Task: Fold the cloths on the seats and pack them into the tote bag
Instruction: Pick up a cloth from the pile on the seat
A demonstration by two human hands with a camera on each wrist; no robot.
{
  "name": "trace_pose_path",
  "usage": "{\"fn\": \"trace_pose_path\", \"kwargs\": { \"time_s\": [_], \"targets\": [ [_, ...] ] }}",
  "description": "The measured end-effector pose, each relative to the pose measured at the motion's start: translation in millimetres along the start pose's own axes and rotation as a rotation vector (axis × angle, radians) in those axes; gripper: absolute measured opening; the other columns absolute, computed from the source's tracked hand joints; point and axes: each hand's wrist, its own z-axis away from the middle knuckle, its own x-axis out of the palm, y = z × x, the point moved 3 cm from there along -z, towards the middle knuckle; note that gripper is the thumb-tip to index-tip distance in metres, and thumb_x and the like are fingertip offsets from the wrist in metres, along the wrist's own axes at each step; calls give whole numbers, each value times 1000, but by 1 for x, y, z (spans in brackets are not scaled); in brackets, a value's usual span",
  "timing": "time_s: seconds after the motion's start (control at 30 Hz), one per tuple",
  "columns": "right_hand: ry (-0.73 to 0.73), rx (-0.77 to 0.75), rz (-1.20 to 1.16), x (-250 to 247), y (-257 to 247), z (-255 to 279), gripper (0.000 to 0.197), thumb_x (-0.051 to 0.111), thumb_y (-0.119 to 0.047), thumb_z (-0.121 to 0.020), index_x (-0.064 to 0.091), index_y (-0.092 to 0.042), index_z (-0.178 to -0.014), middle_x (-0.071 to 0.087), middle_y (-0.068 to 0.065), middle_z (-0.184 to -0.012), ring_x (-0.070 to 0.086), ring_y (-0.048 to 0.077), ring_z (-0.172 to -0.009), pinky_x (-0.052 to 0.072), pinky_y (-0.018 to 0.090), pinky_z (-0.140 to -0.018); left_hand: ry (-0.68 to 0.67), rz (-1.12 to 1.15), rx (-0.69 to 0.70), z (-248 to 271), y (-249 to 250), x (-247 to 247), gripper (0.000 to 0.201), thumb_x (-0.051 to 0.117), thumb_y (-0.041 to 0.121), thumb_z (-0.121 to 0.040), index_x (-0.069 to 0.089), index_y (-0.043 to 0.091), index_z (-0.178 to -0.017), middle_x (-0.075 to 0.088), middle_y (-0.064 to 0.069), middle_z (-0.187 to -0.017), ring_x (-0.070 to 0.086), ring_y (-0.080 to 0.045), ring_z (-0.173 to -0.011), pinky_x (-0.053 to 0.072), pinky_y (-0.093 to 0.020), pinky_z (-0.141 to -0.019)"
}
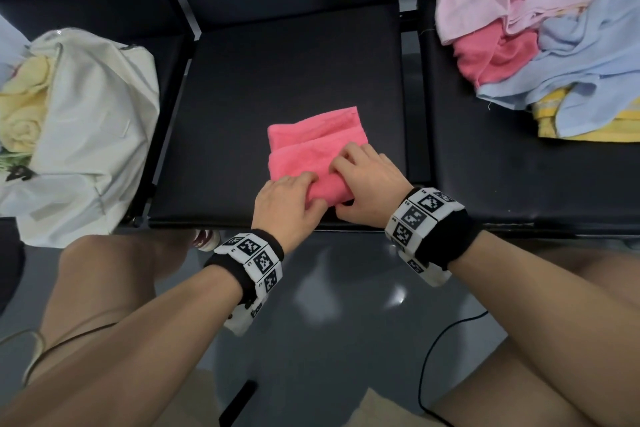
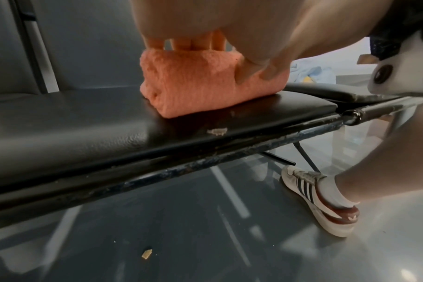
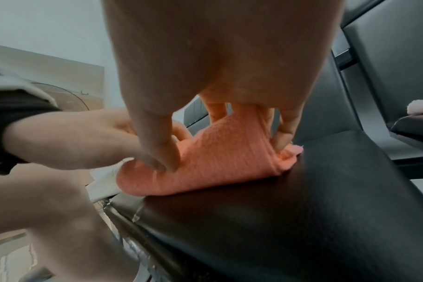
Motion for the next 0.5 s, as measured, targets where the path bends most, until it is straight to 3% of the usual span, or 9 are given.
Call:
{"fn": "trace_pose_path", "kwargs": {
  "time_s": [0.1,0.27,0.4,0.5],
  "targets": [
    [-15,-4,16,1,-1,-1,45,65,-38,-77,56,-20,-118,53,0,-111,47,23,-106,41,38,-86,-3,33,7,-1,0,0,38,57,36,-81,66,17,-112,67,-6,-96,61,-30,-92,43,-38,-81],
    [25,41,-41,-1,1,-3,35,60,-34,-84,48,-19,-114,60,0,-105,51,24,-102,44,39,-84,161,28,106,8,-6,4,45,67,23,-70,57,11,-112,56,-7,-115,51,-26,-100,41,-39,-82],
    [-6,35,-4,0,2,-7,36,55,-42,-91,52,-20,-119,60,1,-109,50,23,-106,41,38,-84,155,-7,175,13,-9,8,49,74,16,-67,58,9,-113,59,-6,-114,53,-27,-103,41,-39,-89],
    [0,46,-30,0,3,-8,39,59,-44,-89,56,-20,-119,57,0,-111,50,22,-108,41,38,-87,137,-19,194,11,-9,6,41,63,21,-73,61,10,-112,63,-4,-110,59,-26,-102,45,-39,-89]
  ]
}}
